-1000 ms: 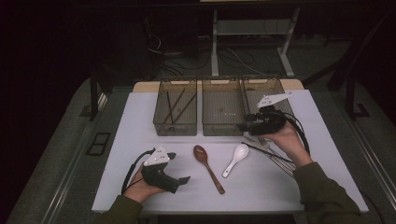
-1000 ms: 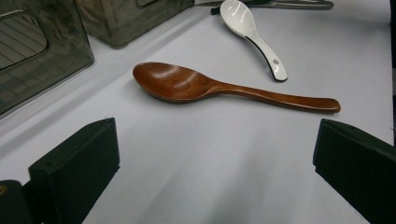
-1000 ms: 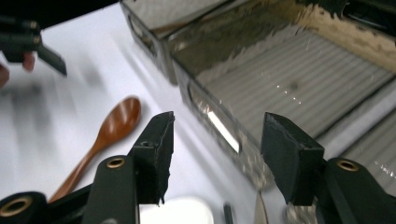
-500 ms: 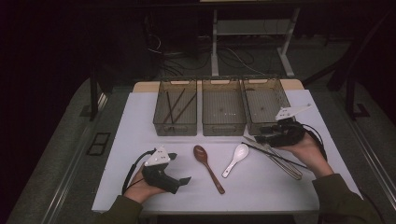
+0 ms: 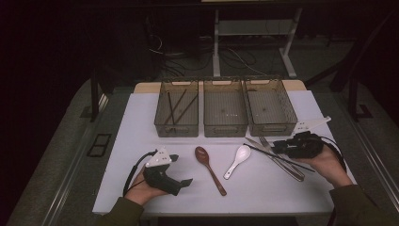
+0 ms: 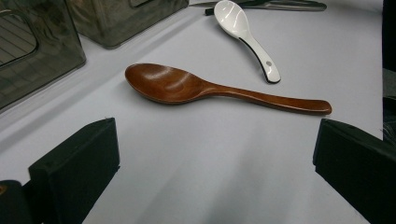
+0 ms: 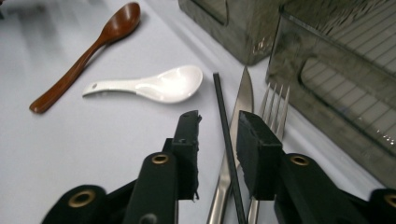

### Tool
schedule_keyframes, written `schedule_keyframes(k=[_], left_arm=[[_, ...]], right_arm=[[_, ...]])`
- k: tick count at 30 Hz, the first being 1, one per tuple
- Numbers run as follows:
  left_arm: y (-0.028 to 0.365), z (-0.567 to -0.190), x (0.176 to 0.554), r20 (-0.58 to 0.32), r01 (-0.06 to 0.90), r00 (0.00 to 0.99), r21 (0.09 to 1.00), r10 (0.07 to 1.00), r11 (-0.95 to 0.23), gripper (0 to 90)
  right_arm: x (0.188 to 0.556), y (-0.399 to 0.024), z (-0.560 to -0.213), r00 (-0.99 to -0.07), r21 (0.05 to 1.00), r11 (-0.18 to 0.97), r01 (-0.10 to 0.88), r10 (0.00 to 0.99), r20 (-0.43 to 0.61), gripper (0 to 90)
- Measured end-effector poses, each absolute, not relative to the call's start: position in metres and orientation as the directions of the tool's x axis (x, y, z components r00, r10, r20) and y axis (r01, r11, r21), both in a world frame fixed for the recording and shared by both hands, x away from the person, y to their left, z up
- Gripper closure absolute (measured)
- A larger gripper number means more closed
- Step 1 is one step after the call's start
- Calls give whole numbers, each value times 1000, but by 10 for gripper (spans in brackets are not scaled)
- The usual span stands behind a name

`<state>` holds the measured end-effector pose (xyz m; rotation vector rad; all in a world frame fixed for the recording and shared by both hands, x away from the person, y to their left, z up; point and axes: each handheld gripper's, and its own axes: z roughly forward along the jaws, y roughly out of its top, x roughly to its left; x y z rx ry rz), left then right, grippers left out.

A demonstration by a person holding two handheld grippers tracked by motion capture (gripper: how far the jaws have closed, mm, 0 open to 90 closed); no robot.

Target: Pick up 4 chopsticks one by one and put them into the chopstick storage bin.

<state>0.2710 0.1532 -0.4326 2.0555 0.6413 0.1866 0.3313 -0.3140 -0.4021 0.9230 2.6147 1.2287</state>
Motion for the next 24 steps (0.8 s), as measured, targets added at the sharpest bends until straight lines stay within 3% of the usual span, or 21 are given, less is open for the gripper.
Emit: schedule_keyframes(k=[11, 24], left_arm=[[153, -433, 271, -118, 367, 855, 826, 505, -427, 0], [152, -434, 271, -118, 365, 857, 826, 502, -430, 0]], right_arm=[[331, -326, -422, -813, 675, 547, 495, 566, 137, 781], [336, -325, -434, -825, 622, 612, 488, 556, 100, 823]])
